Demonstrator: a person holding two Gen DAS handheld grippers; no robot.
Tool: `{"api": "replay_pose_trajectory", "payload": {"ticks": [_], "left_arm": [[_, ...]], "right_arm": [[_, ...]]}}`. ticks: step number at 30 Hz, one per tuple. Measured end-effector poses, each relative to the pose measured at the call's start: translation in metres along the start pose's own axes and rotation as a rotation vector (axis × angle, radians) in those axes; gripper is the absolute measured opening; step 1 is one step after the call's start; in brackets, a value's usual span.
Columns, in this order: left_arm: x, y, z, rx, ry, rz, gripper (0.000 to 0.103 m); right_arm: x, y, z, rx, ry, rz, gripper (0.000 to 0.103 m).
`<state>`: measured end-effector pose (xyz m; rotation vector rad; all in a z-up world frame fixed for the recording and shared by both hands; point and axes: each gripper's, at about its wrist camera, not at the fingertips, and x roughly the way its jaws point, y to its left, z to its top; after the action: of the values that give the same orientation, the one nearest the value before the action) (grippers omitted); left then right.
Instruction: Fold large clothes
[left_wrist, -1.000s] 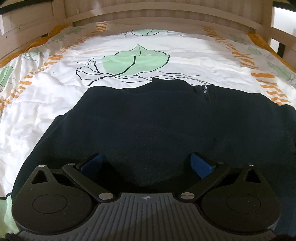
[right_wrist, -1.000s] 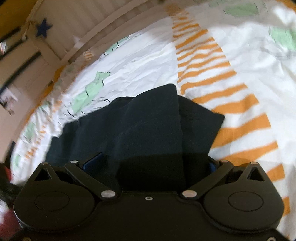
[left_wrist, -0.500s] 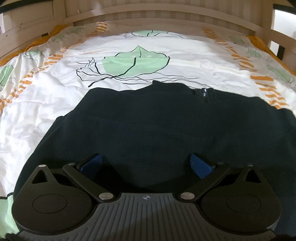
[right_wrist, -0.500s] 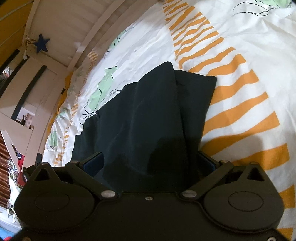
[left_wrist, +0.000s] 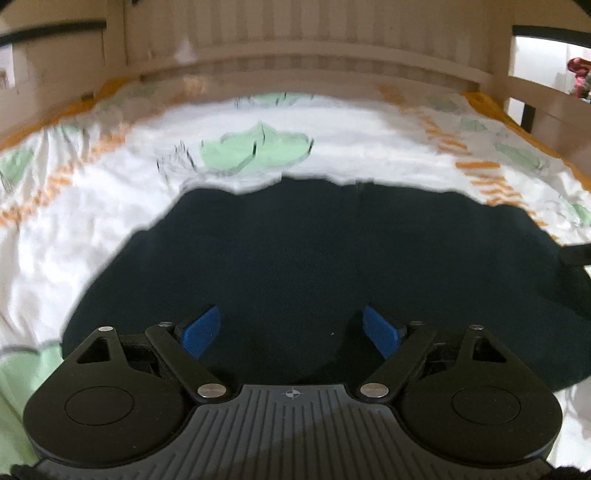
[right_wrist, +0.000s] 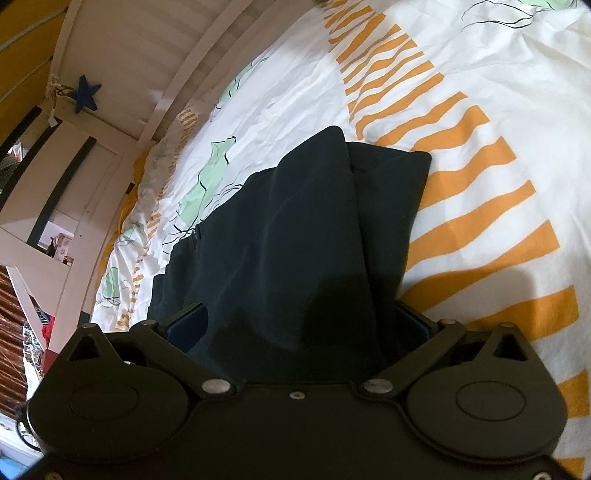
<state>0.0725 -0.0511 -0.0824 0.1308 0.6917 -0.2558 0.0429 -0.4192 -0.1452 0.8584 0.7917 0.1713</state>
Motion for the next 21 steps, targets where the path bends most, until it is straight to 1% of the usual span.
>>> {"api": "replay_pose_trajectory", "payload": {"ticks": [4,8,17,18,20,21], "left_arm": [[0.007,-0.003,-0.005,0.038,-0.007,0.016,0.091],[0.006,-0.002,-0.007,0.015,-0.009,0.012,0.092],[0.001,-0.003,-0.011,0.007,-0.037,0.015,0.091],[0.0,-0.003,-0.011,0.003,-0.041,0.012,0.088],[-0.009,-0.003,-0.01,-0.008,-0.061,0.007,0.077],[-0.016,-0.004,-0.01,-0.007,-0.081,0.0,0.067]], "right_arm": [[0.0,0.0,0.0,0.003,-0.001,0.002,0.103],[0.001,0.0,0.0,0.006,-0.002,0.004,0.103],[0.001,-0.001,0.0,0.009,-0.005,0.007,0.103],[0.001,-0.001,0.0,0.009,-0.005,0.007,0.103],[0.001,-0.001,0.0,0.009,-0.006,0.008,0.103],[0.0,-0.001,0.0,0.01,-0.006,0.007,0.103]]}}
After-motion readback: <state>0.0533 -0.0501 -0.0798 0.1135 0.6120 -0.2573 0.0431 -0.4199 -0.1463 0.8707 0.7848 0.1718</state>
